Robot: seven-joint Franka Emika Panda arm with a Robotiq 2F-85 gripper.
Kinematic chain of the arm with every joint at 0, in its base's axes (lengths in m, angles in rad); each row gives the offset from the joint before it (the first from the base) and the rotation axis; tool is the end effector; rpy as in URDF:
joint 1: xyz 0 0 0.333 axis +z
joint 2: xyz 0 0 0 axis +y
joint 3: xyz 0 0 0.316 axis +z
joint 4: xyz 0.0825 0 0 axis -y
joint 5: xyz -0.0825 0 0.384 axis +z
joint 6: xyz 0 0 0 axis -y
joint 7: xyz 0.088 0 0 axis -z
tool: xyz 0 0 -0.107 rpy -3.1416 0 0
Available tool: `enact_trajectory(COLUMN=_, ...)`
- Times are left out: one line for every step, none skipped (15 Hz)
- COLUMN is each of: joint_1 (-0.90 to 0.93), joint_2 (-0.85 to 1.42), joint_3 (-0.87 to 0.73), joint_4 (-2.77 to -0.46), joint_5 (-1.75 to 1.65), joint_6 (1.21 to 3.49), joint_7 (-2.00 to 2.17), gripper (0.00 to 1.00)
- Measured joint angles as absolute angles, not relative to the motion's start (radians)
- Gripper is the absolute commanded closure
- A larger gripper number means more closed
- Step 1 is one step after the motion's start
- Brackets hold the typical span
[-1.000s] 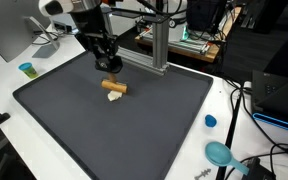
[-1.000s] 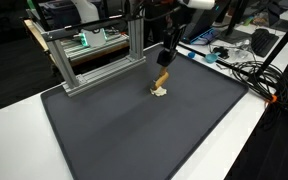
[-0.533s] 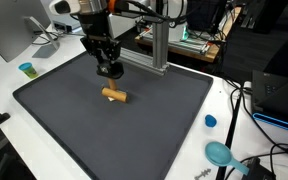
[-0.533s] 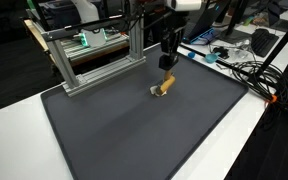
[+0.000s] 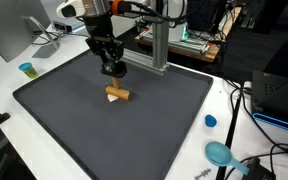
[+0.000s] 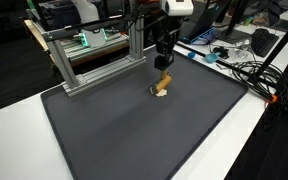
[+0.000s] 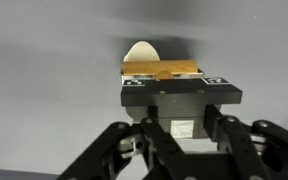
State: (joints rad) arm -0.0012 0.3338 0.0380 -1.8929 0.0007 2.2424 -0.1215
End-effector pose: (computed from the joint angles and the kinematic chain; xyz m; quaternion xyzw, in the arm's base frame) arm 0.6254 0.0218 0.3303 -0.9969 -0.0778 -0.0082 0.0061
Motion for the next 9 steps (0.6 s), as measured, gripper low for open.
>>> enact_trajectory(joint_1=-0.004, joint_2=0.338, joint_3=0.038, joint_4=-1.883, joint_5=0.005, joint_6=2.211, joint_7=-0.136, gripper=0.79)
enact_trajectory(joint_1=-0.009, joint_2=0.343, joint_3=0.038, joint_4=-1.872, joint_5=0.011, joint_6=2.185, joint_7=-0.155, gripper=0.79)
enact_trajectory(joint_1=-0.013, joint_2=0.350, joint_3=0.039, joint_4=-1.858, joint_5=0.018, joint_6=2.164, joint_7=-0.174, gripper=0.79)
enact_trajectory(joint_1=-0.018, joint_2=0.359, joint_3=0.039, joint_4=-1.843, joint_5=0.024, joint_6=2.145, joint_7=-0.191, gripper=0.79)
enact_trajectory(joint_1=-0.022, joint_2=0.367, joint_3=0.039, joint_4=-1.828, joint_5=0.030, joint_6=2.127, joint_7=-0.205, gripper=0.79)
enact_trajectory(joint_1=-0.025, joint_2=0.376, joint_3=0.039, joint_4=-1.814, joint_5=0.034, joint_6=2.109, joint_7=-0.216, gripper=0.79)
enact_trajectory(joint_1=-0.028, joint_2=0.382, joint_3=0.039, joint_4=-1.801, joint_5=0.036, joint_6=2.089, joint_7=-0.222, gripper=0.79)
enact_trajectory(joint_1=-0.031, joint_2=0.388, joint_3=0.039, joint_4=-1.793, joint_5=0.036, joint_6=2.070, joint_7=-0.224, gripper=0.79)
enact_trajectory(joint_1=-0.032, joint_2=0.391, joint_3=0.039, joint_4=-1.792, joint_5=0.036, joint_6=2.054, joint_7=-0.224, gripper=0.79)
